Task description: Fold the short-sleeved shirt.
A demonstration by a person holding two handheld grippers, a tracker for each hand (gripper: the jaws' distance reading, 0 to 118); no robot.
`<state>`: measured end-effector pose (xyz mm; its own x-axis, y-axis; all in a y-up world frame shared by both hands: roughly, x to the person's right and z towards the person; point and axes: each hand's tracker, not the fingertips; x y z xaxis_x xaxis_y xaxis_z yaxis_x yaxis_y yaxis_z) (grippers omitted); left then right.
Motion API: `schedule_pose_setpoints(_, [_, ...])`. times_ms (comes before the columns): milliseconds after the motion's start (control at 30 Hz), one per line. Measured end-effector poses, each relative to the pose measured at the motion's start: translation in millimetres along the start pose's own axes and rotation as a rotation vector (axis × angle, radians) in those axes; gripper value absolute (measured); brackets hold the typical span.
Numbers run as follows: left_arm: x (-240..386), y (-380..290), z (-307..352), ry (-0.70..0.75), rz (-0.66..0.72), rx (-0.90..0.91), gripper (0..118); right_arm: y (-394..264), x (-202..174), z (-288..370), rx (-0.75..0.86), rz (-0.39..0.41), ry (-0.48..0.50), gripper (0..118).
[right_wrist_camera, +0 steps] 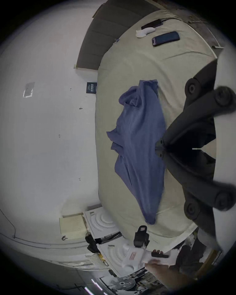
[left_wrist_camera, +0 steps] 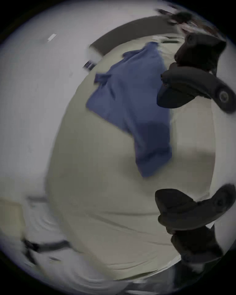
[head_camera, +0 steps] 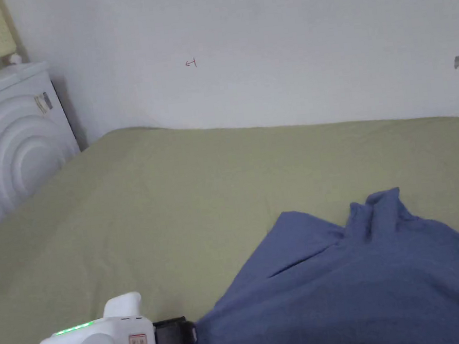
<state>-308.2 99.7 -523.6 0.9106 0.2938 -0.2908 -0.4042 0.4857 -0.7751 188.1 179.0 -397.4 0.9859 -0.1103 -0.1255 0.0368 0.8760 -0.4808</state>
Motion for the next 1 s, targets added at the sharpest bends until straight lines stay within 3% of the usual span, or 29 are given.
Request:
schedule_pose_setpoints(67, [-17.5, 7.5, -10.0, -0.032, 0.06, 0.001, 106, -2.8, 0.5, -7.7, -0.014, -0.002, 0.014, 1])
schedule_pose_setpoints(267, [6.7, 8.7, -30.3, -0.02, -0.009, -0.042, 105, -13.1, -5.5, -27.5, -0.089, -0.021, 0.044, 1])
schedule_pose_setpoints(333, [13.1, 4.1, -36.9, -0.01, -0.026, -0.071, 99, -13.9, -5.2, -32.6, -0.1, -0.038, 0.055, 1])
schedule_pose_setpoints(433, [16.4, -8.0, -41.9, 0.011, -0.076, -0.026, 28, -11.5, -3.0, -43.0, -0.097, -0.039, 0.067, 1])
schedule_pose_setpoints(467, [16.9, -10.9, -38.0, 0.001, -0.074, -0.003, 10, -6.7, -0.1, -51.2, -0.092, -0.036, 0.068, 1])
schedule_pose_setpoints(500, [16.3, -12.9, -35.3, -0.06, -0.055, 0.034, 6, -0.7, 3.9, -59.9, -0.084, -0.031, 0.07, 1])
schedule_pose_setpoints(633, [37.4, -16.4, -13.0, 0.009, -0.18, 0.151, 6, 56.1, 35.9, -120.2, -0.076, -0.007, 0.039, 5])
schedule_pose_setpoints(667, [43.1, -15.5, -10.3, 0.0, -0.2, 0.146, 6, 74.8, 49.2, -140.5, -0.062, -0.036, 0.056, 18])
schedule_pose_setpoints(733, [48.0, -9.4, -10.6, -0.032, -0.204, 0.125, 6, 114.4, 76.2, -187.1, -0.075, -0.096, 0.142, 74])
schedule_pose_setpoints(767, [50.0, -8.9, -11.3, -0.045, -0.201, 0.131, 6, 137.8, 85.8, -216.6, -0.124, -0.096, 0.14, 92])
schedule_pose_setpoints(833, [51.7, -6.6, -13.9, -0.063, -0.203, 0.13, 6, 174.0, 110.7, -267.8, -0.208, -0.072, 0.179, 93])
schedule_pose_setpoints(933, [50.8, -6.4, -18.9, -0.054, -0.198, 0.111, 6, 215.7, 134.0, -349.4, -0.335, 0.077, 0.127, 93])
schedule_pose_setpoints(967, [48.2, -6.3, -20.8, -0.063, -0.187, 0.096, 6, 214.3, 121.6, -376.7, -0.42, 0.159, 0.084, 93])
schedule_pose_setpoints(1000, [46.3, -6.6, -22.0, -0.071, -0.182, 0.087, 6, 215.7, 123.9, -394.8, -0.45, 0.19, 0.062, 93])
